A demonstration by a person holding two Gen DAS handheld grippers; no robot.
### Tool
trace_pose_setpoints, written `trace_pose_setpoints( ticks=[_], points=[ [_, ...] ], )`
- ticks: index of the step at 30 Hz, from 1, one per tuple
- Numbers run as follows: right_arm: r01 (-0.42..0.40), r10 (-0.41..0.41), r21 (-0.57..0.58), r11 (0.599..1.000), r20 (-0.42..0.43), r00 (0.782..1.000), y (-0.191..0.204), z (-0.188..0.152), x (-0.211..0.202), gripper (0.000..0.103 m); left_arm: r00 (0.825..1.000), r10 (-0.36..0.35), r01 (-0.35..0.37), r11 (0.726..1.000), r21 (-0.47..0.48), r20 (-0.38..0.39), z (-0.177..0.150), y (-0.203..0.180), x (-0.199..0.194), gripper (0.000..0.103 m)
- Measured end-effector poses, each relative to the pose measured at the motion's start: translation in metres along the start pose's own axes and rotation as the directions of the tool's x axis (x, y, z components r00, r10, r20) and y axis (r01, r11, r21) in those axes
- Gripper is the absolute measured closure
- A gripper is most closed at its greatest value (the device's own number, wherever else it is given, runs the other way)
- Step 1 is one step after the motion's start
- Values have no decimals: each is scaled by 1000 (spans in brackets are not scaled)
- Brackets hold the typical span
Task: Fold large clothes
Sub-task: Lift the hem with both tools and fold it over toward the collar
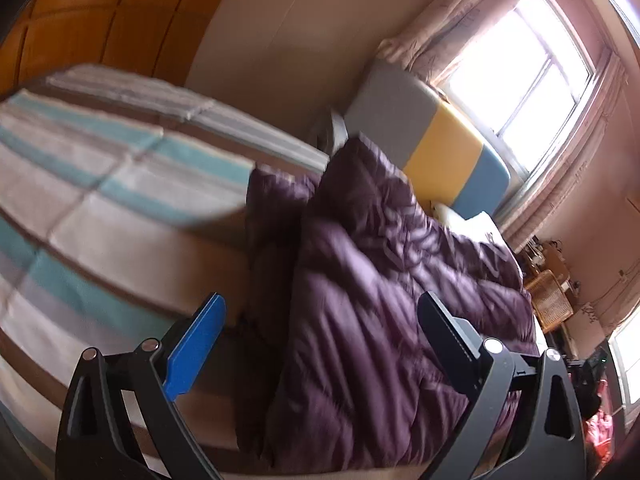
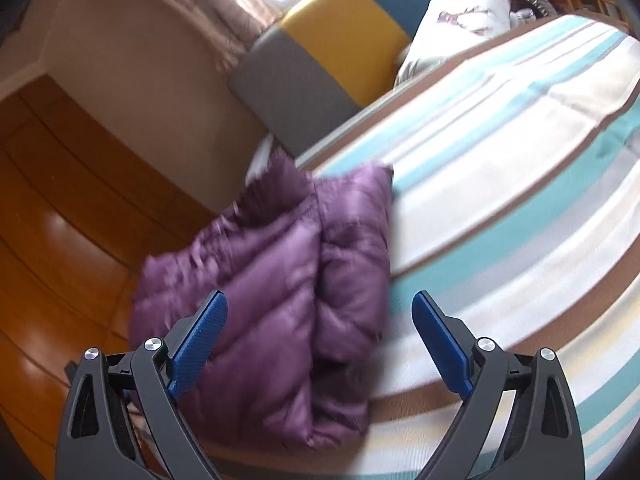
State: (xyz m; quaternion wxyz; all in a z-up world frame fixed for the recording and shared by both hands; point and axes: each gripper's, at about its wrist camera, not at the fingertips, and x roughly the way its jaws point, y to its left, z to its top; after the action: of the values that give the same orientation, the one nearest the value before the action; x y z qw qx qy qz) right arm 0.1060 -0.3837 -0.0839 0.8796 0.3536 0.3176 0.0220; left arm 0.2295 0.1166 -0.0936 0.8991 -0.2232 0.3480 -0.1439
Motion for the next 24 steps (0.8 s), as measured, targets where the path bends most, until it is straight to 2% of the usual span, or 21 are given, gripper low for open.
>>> trace_pose_setpoints(
  ticks=[3, 6, 7, 9, 10, 11, 12, 13, 15, 17, 24],
  points=[
    [-14, 15, 20, 1000, -40, 999, -4, -8, 15, 10, 998, -15, 16, 1000, 17, -57, -8, -2, 13, 7],
    [-31, 30, -29, 999, -43, 999, 7, -8, 30, 10, 994, -29, 32, 999, 26, -104, -13, -8, 30, 7],
    [-35, 31, -53, 998, -59, 998, 11, -8, 38, 14, 992, -36, 39, 999, 16, -118, -14, -8, 34, 8],
    [-18, 12, -79, 997, -79, 997, 16, -10, 46, 45, 990, -43, 44, 999, 7, -135, -19, -11, 40, 18],
    [-32, 26, -76, 997, -80, 996, 17, -11, 47, 51, 988, -45, 48, 999, 20, -145, -21, -15, 41, 31],
    [-61, 56, -68, 996, -74, 996, 17, -11, 44, 64, 987, -45, 51, 998, 33, -155, -24, -19, 42, 40],
    [-78, 73, -65, 995, -71, 995, 17, -12, 40, 71, 985, -50, 58, 997, 41, -164, -27, -22, 41, 44],
    [-87, 83, -66, 994, -70, 994, 18, -12, 37, 74, 981, -69, 78, 996, 44, -179, -29, -24, 40, 53],
    [-101, 96, -75, 992, -73, 993, 19, -14, 28, 83, 976, -92, 102, 994, 44, -196, -33, -28, 38, 60],
    [-105, 98, -85, 991, -78, 992, 20, -17, 21, 85, 971, -107, 122, 991, 62, -212, -39, -36, 33, 66],
    [-113, 106, -68, 991, -91, 990, 10, -33, -21, 85, 948, -167, 199, 975, 99, -270, -65, -50, 4, 67]
  ],
)
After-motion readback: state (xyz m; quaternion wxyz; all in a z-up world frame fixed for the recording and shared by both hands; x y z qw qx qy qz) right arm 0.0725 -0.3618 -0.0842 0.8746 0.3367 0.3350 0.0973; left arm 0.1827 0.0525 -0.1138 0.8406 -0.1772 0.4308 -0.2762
